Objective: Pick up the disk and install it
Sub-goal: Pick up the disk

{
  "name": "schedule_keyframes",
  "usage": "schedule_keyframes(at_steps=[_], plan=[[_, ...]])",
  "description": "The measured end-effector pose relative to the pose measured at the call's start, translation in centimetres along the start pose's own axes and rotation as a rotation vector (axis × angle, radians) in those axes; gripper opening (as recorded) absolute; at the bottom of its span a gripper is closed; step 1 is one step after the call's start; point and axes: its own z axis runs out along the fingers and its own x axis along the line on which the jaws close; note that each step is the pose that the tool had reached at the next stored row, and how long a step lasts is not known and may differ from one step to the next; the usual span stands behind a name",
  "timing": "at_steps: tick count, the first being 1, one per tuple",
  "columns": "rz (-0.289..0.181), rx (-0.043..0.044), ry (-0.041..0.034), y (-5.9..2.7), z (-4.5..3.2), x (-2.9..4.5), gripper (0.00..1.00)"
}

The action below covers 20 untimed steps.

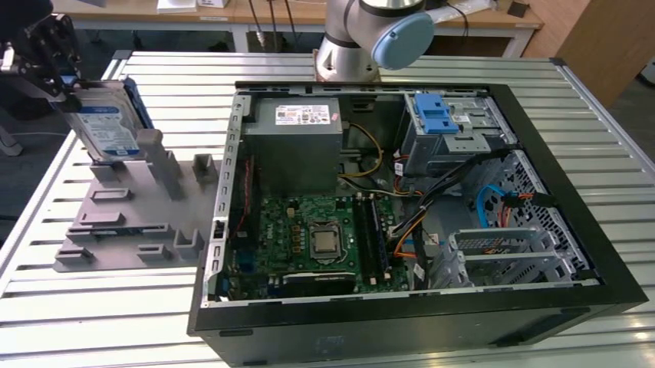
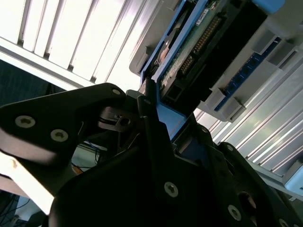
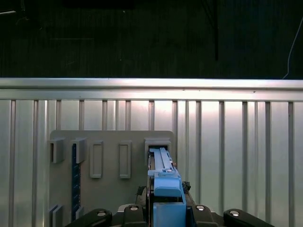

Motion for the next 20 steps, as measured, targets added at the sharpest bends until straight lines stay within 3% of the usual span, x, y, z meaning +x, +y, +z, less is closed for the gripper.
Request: schedule_keyframes(at_steps=[20], plan=[[0.000, -0.0001, 0.0016, 0.01, -0.80, -0.03, 0.36]])
